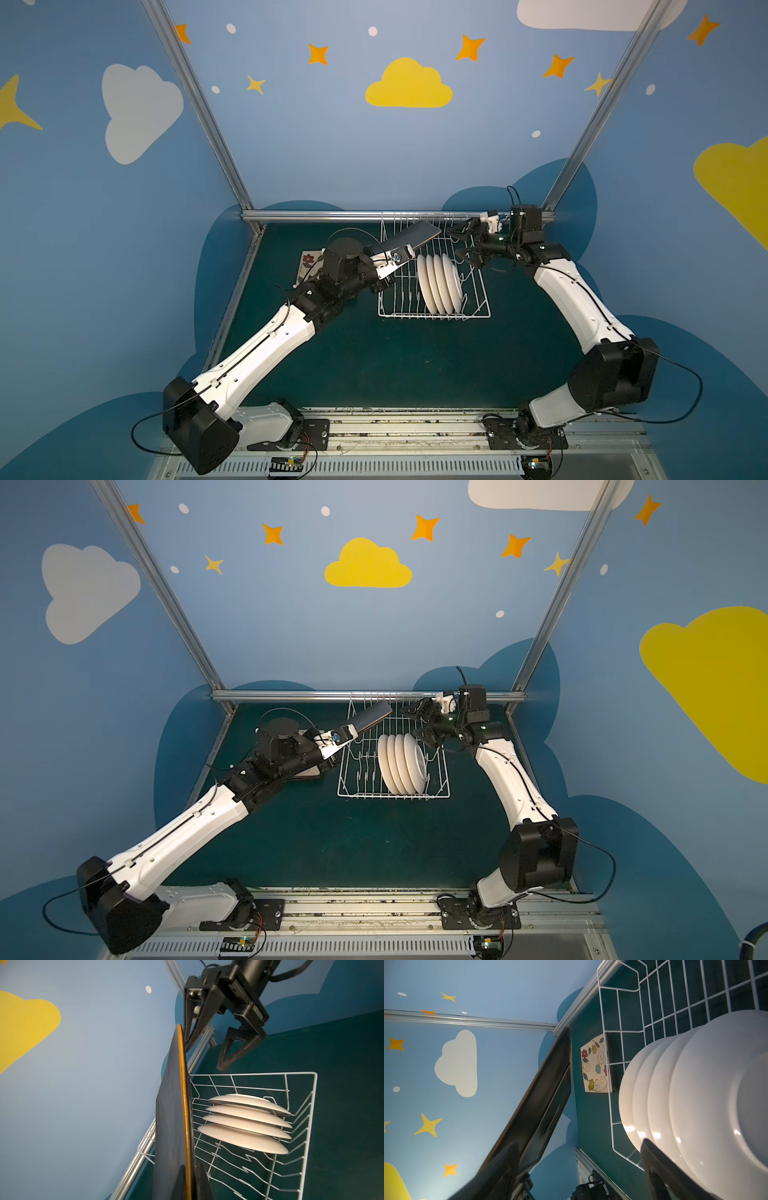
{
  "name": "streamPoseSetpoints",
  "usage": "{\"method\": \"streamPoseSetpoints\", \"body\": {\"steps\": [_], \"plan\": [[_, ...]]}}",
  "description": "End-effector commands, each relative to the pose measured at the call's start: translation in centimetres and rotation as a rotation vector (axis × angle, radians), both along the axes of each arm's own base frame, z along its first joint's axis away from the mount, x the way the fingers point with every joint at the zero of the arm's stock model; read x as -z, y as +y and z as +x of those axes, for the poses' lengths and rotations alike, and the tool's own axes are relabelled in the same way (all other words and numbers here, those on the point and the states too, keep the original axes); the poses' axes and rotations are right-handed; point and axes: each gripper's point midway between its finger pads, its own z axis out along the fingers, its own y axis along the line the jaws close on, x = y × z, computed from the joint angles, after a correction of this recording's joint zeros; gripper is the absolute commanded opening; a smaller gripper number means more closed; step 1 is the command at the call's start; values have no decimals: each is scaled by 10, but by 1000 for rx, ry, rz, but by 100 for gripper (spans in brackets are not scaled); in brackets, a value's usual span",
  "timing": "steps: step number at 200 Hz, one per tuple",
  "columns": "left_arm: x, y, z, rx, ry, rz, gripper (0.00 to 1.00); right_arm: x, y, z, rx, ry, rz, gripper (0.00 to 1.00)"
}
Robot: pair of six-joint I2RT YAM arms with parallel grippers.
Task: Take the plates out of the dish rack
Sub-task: 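Tilt the plate flat toward the right gripper while the right grasps its far edge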
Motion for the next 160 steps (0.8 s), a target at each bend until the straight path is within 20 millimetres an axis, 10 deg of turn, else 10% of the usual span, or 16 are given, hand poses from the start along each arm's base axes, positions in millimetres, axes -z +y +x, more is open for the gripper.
{"method": "streamPoseSetpoints", "body": {"steps": [1, 51, 160], "plan": [[-88, 1, -15, 48, -340, -94, 2, -23, 8, 2, -29, -36, 39, 90], [-80, -2, -19, 72, -390, -41, 2, -19, 32, -1, -125, -4, 43, 87], [-71, -7, -22, 100, -426, 3, 2, 8, 65, -27, -279, 107, 38, 40]]}}
